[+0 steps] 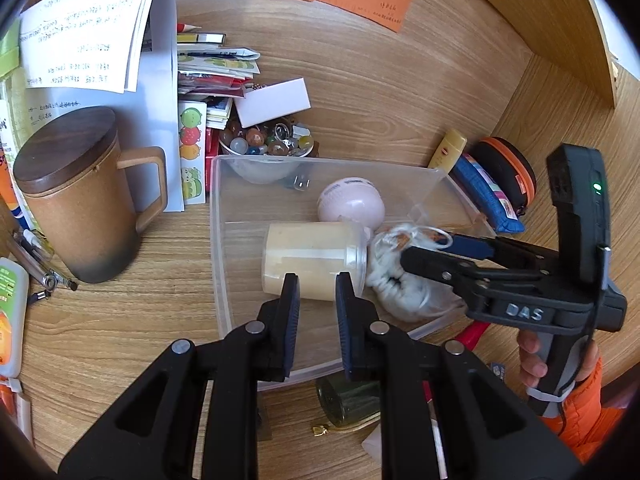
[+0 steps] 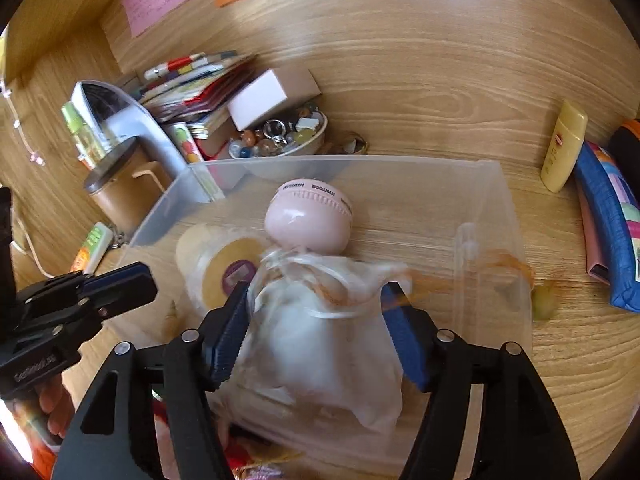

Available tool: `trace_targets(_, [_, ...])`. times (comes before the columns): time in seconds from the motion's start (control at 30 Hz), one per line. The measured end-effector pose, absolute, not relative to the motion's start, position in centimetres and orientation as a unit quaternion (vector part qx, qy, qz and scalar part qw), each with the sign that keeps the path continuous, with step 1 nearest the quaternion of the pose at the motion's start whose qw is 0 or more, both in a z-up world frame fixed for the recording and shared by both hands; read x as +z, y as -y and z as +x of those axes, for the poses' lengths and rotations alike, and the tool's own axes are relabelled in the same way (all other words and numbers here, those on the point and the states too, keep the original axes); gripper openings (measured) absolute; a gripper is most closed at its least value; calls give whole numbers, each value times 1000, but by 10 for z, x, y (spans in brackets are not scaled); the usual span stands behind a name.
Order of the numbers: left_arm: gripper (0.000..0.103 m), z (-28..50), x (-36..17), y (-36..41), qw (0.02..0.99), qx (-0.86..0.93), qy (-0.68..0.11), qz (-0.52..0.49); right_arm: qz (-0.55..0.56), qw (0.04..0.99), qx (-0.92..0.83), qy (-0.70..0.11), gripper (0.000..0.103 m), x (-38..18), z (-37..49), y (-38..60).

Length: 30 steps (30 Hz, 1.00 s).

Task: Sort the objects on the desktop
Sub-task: 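Open both tools to release the seashell and pouch inside the box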

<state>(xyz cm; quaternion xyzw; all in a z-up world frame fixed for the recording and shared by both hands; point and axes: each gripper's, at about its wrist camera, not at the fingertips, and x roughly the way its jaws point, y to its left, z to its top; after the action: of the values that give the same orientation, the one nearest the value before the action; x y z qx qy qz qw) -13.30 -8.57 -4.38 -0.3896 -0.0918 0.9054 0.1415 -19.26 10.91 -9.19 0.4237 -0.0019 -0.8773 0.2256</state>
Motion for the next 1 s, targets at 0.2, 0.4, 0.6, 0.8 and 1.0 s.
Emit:
trace_targets(0.2, [16, -131, -41, 87, 138, 907, 95, -386, 406, 223, -886, -32, 71, -82, -169, -110])
trace_targets(0.4, [16, -128, -39, 85, 135, 909, 94, -383, 387, 218, -896, -32, 75, -71, -147, -129])
trace_targets(0.6, [27, -122, -32, 81, 134, 914, 88, -373, 371, 193, -908, -14, 75, -62, -136, -155])
trace_targets(0.8, [36, -111, -20, 77, 126, 922, 77, -358, 358, 170, -918, 4, 75, -56, -129, -181])
trace_targets(1.0, [50, -96, -12, 78, 107, 930, 68, -345, 341, 145, -929, 9, 75, -56, -122, -206])
